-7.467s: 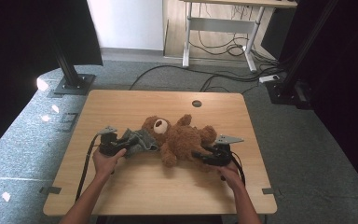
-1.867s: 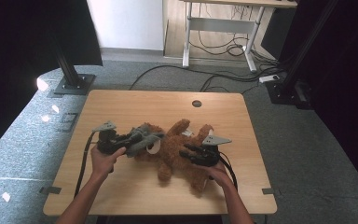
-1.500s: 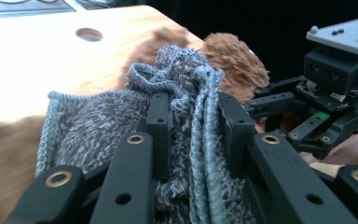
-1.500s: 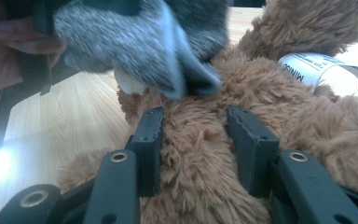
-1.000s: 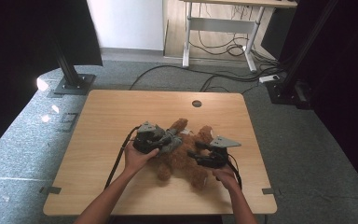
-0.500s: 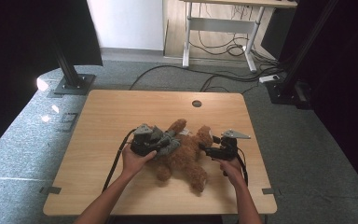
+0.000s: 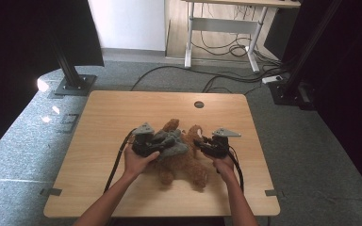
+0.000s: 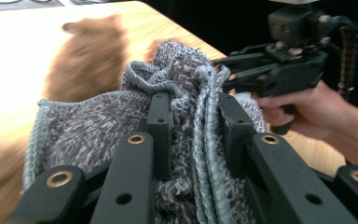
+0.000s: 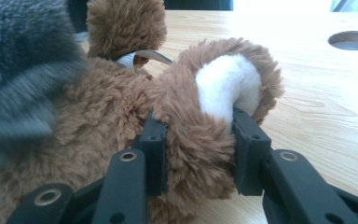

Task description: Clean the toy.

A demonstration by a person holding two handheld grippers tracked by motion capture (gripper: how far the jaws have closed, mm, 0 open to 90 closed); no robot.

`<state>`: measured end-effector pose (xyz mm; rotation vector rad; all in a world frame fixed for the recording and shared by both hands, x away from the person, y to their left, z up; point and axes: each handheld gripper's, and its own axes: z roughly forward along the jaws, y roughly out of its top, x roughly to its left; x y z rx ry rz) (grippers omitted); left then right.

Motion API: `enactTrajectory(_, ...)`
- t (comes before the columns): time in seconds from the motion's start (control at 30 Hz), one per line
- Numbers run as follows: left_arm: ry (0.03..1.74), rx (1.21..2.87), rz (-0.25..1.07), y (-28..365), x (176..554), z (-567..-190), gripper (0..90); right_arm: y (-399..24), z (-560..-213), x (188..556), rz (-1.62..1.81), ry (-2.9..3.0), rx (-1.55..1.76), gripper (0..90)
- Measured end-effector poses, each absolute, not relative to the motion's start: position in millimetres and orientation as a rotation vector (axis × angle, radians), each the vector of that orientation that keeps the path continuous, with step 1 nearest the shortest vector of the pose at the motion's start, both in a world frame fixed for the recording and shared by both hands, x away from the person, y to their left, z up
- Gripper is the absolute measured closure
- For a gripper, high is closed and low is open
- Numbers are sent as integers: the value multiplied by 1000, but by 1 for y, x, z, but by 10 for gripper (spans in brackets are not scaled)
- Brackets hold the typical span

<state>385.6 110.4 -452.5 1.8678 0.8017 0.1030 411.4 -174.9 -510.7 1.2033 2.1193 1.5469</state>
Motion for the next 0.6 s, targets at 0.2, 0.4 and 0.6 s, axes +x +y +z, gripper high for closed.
enactTrajectory(0.2, 812, 1943, 141, 64, 396, -458, 689, -176, -512, 409, 1545, 2107, 1196, 648)
enactTrajectory(0.4, 872, 1893, 56, 76, 400, -467, 695, -183, -516, 408, 1580, 2093, 1203, 661)
enactTrajectory(0.6, 903, 1874, 149, 103, 393, -465, 700, -178, -513, 406, 1552, 2116, 1181, 671)
